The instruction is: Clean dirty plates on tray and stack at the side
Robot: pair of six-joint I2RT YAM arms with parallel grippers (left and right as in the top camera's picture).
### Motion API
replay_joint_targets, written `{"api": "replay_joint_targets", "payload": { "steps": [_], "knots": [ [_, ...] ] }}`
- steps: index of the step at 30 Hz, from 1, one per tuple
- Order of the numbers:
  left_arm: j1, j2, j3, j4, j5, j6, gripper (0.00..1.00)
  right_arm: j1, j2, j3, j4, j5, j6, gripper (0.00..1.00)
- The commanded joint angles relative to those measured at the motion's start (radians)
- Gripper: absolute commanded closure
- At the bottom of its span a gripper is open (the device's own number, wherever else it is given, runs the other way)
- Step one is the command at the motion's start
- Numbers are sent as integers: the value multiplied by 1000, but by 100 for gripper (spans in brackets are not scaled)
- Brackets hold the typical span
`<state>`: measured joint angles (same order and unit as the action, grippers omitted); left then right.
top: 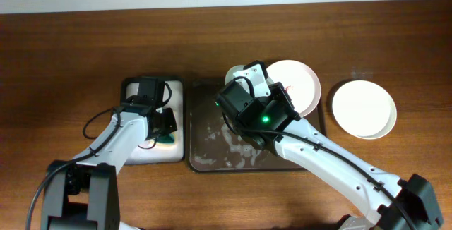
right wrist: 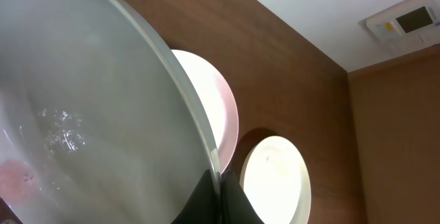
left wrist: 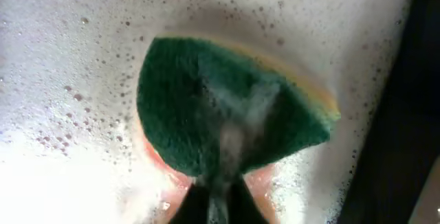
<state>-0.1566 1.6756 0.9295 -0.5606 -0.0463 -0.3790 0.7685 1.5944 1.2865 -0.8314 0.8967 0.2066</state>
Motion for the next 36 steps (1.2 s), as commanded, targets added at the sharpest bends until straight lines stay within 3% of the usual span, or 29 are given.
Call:
{"api": "replay_joint_targets", "payload": {
  "steps": [1, 6, 9, 13, 15, 20, 22, 32, 34, 36],
  "knots": [
    [3, 13, 5, 2, 25, 6, 100, -3, -21, 15, 0, 5, 11, 96],
    [3, 13, 5, 0, 25, 6, 100, -9, -79, 15, 0, 5, 24, 96],
    [3, 13, 5, -2, 25, 6, 100, -131, -118, 15, -23, -117, 174, 96],
    [3, 13, 5, -2, 24, 6, 100, -472, -118, 15, -56, -540, 200, 96],
    [3, 13, 5, -2, 25, 7, 100, -748, -116, 14, -66, -753, 199, 96],
    [3, 13, 5, -2, 24, 6, 100, -1163, -64, 12, -101, -917, 199, 96],
    [3, 13, 5, -1, 24, 6, 100, -1254, -15, 12, -103, -943, 194, 96],
    [2, 13, 5, -2, 25, 6, 100, -1308, 131, 9, -100, -945, 192, 96],
    [3, 13, 5, -2, 24, 6, 99, -1305, 131, 9, -99, -979, 192, 63],
    [3, 13, 5, -2, 24, 6, 98, -1305, 131, 9, -79, -1109, 192, 52]
  ]
}}
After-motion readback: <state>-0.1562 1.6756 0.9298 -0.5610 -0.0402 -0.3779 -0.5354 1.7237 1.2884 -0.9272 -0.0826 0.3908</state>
